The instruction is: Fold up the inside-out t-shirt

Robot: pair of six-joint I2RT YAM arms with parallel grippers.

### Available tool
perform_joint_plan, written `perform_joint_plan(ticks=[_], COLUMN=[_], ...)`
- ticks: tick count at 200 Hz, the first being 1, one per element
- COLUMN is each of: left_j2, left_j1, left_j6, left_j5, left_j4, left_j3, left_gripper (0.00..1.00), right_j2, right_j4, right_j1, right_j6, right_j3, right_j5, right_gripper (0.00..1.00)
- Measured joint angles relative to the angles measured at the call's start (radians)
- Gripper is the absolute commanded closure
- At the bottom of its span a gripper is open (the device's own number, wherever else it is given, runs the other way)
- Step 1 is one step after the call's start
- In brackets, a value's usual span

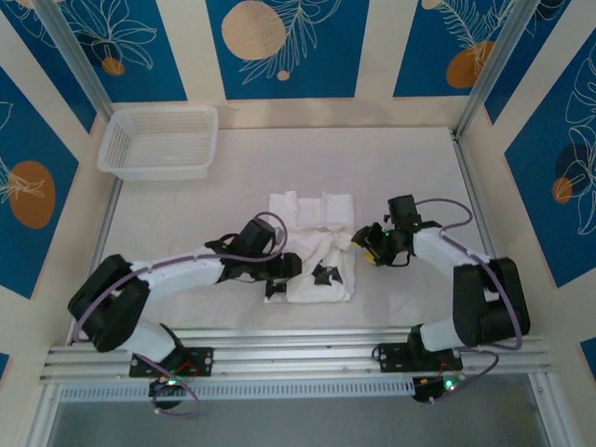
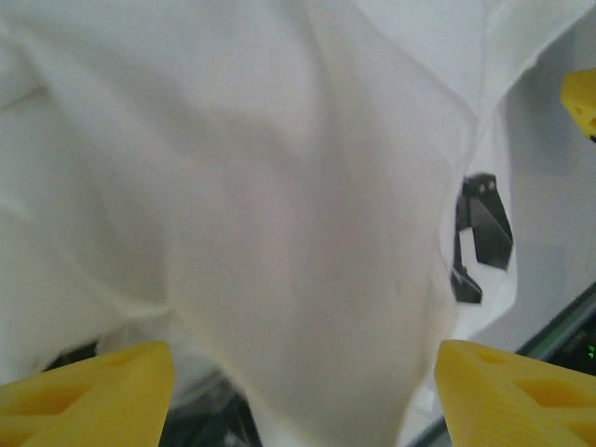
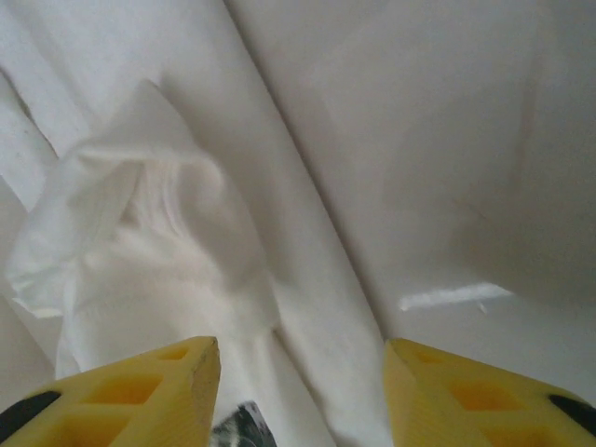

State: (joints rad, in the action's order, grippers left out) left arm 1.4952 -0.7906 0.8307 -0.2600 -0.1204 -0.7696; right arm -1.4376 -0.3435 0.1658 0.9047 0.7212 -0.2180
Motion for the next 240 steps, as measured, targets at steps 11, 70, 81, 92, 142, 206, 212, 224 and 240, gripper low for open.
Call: perform_joint_plan(ticks=[11, 70, 81, 92, 142, 206, 212, 224, 240], left_j2=[0.033, 0.05, 0.05, 0.051, 0.175, 0.419, 0.428, 0.433, 0.432], left_j1=[0.0, 0.011, 0.024, 0.052, 0.217, 0.393, 0.403, 0.425, 0.46], left_j6=[0.024, 0.055, 0.055, 0.056, 0.076, 0.136, 0.143, 0.159, 0.151], left_j5=[0.001, 0.039, 0.045, 0.047, 0.005, -0.099, -0.106, -0.115, -0.125], left_j4=[0.03, 0.061, 0.059, 0.056, 0.092, 0.149, 0.158, 0.169, 0.17], left_j3=[-0.013, -0.102, -0.12, -0.135, -0.245, -0.38, -0.386, -0.388, -0.398], left_gripper=[0.52, 0.7, 0.71, 0.71, 0.69, 0.5, 0.48, 0.44, 0.41], right_j2=[-0.044, -0.116, -0.1, -0.077, -0.14, -0.473, -0.497, -0.524, -0.518], right_j4=[0.029, 0.075, 0.074, 0.079, 0.084, 0.031, 0.021, 0.006, -0.008], right_j1=[0.0, 0.026, 0.029, 0.029, 0.017, -0.065, -0.072, -0.085, -0.101], right_j6=[-0.004, 0.017, 0.031, 0.053, 0.156, 0.167, 0.158, 0.135, 0.109], right_j3=[0.024, 0.096, 0.096, 0.096, 0.238, 0.512, 0.544, 0.598, 0.64], right_j5=[-0.016, -0.08, -0.087, -0.097, -0.131, -0.17, -0.182, -0.211, -0.237], right_gripper=[0.61, 1.0, 1.0, 1.0, 0.98, 0.78, 0.74, 0.68, 0.6])
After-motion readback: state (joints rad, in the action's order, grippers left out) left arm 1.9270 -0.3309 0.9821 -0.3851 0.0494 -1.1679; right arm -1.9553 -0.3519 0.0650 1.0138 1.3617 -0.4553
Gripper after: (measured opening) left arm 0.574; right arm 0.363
